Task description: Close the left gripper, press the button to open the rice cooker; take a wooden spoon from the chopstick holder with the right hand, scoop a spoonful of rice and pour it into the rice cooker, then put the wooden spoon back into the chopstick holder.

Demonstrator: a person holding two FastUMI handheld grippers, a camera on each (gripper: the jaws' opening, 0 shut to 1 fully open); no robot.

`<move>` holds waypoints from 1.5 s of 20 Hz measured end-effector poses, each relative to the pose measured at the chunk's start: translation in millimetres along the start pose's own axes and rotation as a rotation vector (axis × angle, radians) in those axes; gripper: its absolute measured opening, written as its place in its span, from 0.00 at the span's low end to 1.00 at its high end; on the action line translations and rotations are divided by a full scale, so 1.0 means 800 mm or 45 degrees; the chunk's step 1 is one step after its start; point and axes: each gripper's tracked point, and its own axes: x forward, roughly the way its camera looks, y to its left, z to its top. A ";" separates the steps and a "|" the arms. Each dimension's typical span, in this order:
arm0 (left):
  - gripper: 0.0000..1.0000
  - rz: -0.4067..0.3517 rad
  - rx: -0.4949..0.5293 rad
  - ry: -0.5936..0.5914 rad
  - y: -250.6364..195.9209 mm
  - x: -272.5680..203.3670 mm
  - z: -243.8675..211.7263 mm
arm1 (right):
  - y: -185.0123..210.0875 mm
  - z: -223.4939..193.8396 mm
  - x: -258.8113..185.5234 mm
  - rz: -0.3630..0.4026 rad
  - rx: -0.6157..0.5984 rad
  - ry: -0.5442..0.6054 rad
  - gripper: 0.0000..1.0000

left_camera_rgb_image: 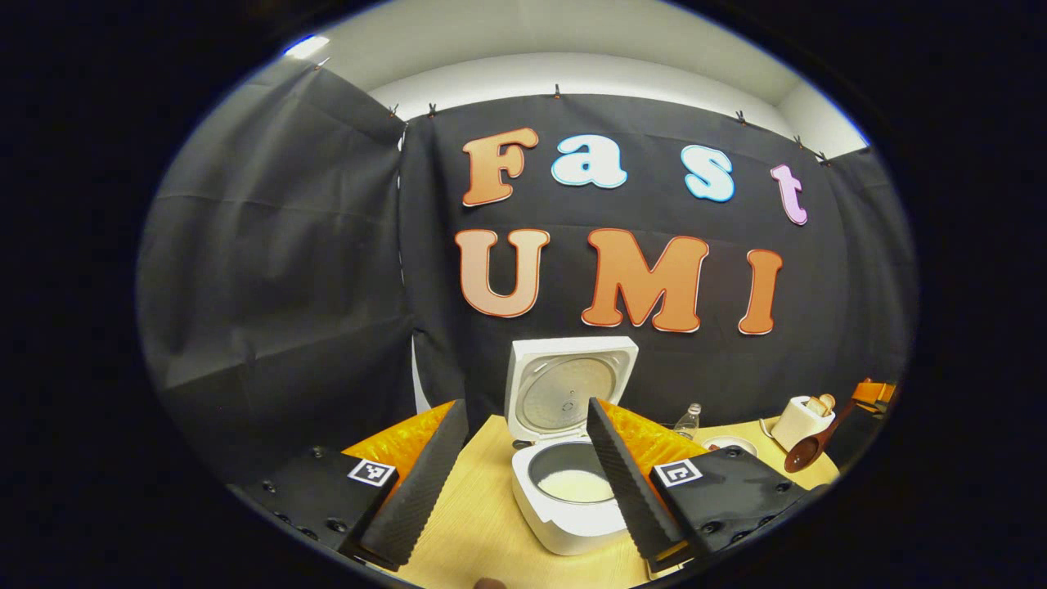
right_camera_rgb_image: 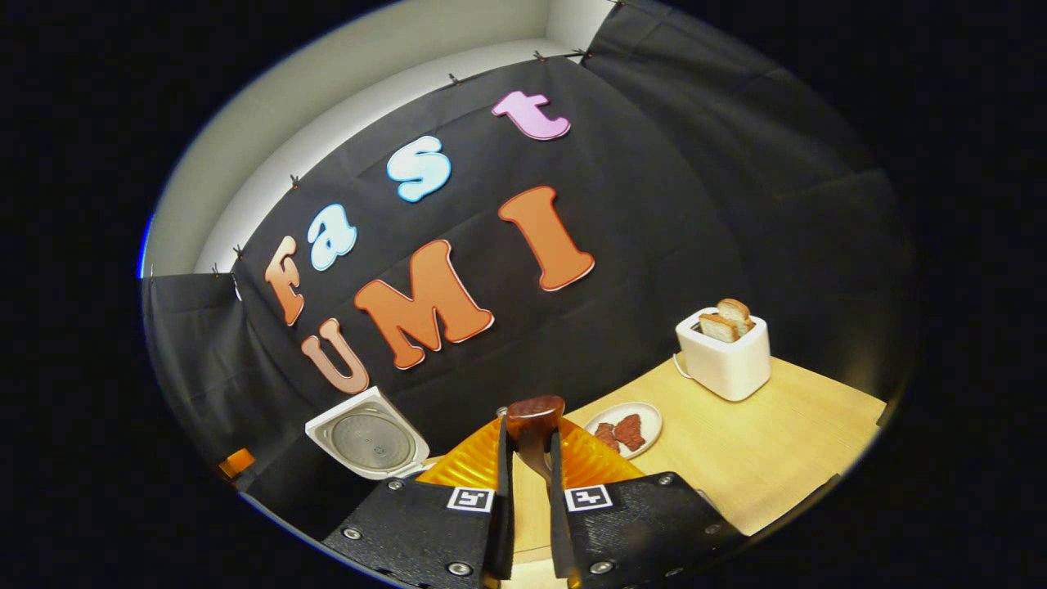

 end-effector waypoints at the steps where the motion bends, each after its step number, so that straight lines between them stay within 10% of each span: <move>1: 0.99 0.006 -0.007 -0.001 -0.010 -0.002 -0.001 | -0.019 -0.003 -0.003 -0.018 0.012 0.002 0.17; 10: 0.99 0.087 0.002 0.008 -0.039 -0.041 0.001 | -0.149 -0.080 0.011 -0.101 0.091 0.142 0.17; 23: 0.99 0.182 0.003 -0.034 -0.043 -0.082 0.025 | -0.206 -0.148 0.035 -0.106 0.187 0.273 0.28; 27: 0.98 0.138 -0.006 -0.018 -0.060 -0.075 0.015 | -0.224 -0.139 0.033 -0.174 0.073 0.285 0.78; 30: 0.99 0.113 -0.004 -0.002 -0.066 -0.073 0.015 | -0.230 -0.118 0.041 -0.222 -0.038 0.272 0.94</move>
